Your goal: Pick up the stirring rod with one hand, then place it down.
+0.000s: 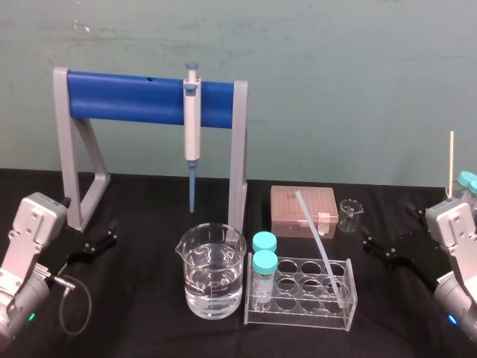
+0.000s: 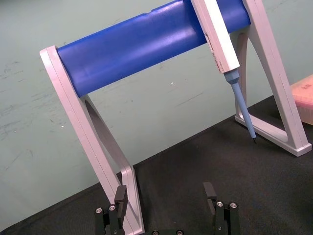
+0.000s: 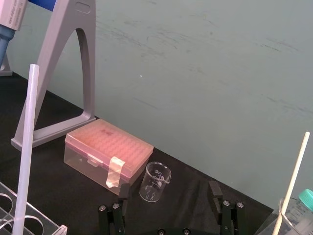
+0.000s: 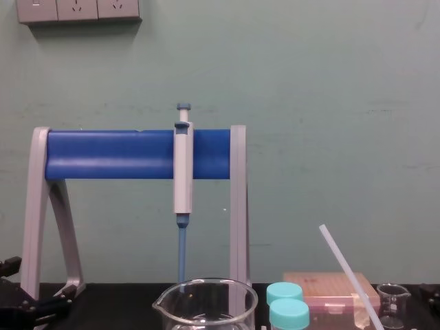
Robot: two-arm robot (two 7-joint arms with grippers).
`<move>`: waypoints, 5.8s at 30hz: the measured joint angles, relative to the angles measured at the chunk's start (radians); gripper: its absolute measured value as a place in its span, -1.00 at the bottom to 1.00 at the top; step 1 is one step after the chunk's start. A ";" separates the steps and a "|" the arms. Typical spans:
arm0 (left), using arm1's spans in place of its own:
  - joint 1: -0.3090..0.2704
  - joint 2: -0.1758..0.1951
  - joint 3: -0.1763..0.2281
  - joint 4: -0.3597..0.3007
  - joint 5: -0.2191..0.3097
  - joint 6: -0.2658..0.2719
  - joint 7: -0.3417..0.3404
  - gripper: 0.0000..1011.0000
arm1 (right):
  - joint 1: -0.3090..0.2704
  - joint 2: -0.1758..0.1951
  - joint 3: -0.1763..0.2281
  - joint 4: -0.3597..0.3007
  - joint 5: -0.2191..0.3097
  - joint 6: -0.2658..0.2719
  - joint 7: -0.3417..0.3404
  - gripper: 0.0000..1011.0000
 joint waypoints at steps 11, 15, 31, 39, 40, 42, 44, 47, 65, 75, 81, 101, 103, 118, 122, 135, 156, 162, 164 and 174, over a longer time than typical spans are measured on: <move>0.000 0.000 0.000 0.000 0.000 0.000 0.000 0.98 | 0.000 0.000 0.000 0.000 0.000 0.000 0.000 0.98; 0.000 0.000 0.000 0.000 0.000 0.000 0.000 0.98 | 0.000 0.000 0.000 0.000 0.000 0.000 0.000 0.98; 0.000 0.000 0.000 0.000 0.000 0.000 0.000 0.98 | 0.000 0.000 0.000 0.000 0.000 0.000 0.000 0.98; 0.000 0.000 0.000 0.000 0.000 0.000 0.000 0.98 | 0.000 0.000 0.000 0.000 0.000 0.000 0.000 0.98; 0.000 0.000 0.000 0.000 0.000 0.000 0.000 0.98 | 0.000 0.000 0.000 0.000 0.000 0.000 0.000 0.98; 0.000 0.000 0.000 0.000 0.000 0.000 0.000 0.98 | 0.000 0.000 0.000 0.000 0.000 0.000 0.000 0.98; 0.000 0.000 0.000 0.000 0.000 0.000 0.000 0.98 | 0.000 0.000 0.000 0.000 0.000 0.000 0.000 0.98; 0.000 0.000 0.000 0.000 0.000 0.000 0.000 0.98 | 0.000 0.000 0.000 0.000 0.000 0.000 0.000 0.98; 0.000 0.000 0.000 0.000 0.000 0.000 0.000 0.98 | -0.007 -0.004 0.010 -0.003 -0.011 -0.019 -0.001 0.98; 0.000 0.000 0.000 0.000 0.000 0.000 0.000 0.98 | -0.050 -0.012 0.050 -0.055 -0.042 -0.166 -0.007 0.98; 0.000 0.000 0.000 0.000 0.000 0.000 0.000 0.98 | -0.057 -0.010 0.049 -0.070 -0.029 -0.285 0.075 0.98; 0.000 0.000 0.000 0.000 0.000 0.000 0.000 0.98 | 0.065 -0.068 0.008 0.012 0.228 -0.224 0.445 0.98; 0.000 0.000 0.000 0.000 0.000 0.000 0.000 0.98 | 0.072 -0.074 0.009 0.019 0.236 -0.202 0.451 0.98; 0.000 0.000 0.000 0.000 0.000 0.000 0.000 0.98 | 0.134 -0.108 0.017 0.093 0.281 -0.023 0.533 0.98; 0.000 0.000 0.000 0.000 0.000 0.000 0.000 0.98 | 0.146 -0.116 0.019 0.110 0.289 -0.002 0.556 0.98; 0.000 0.000 0.000 0.000 0.000 0.000 0.000 0.98 | 0.180 -0.143 0.024 0.161 0.287 0.069 0.611 0.98; 0.000 0.000 0.000 0.000 0.000 0.000 0.000 0.98 | 0.180 -0.150 0.026 0.166 0.264 0.094 0.601 0.98; 0.000 0.000 0.000 0.000 0.000 0.000 0.000 0.98 | 0.180 -0.149 0.025 0.166 0.266 0.094 0.602 0.85; 0.000 0.000 0.000 0.000 0.000 0.000 0.000 0.98 | 0.181 -0.149 0.025 0.166 0.266 0.094 0.602 0.80; 0.000 0.000 0.000 0.000 0.000 0.000 0.000 0.98 | 0.181 -0.148 0.024 0.166 0.267 0.094 0.604 0.18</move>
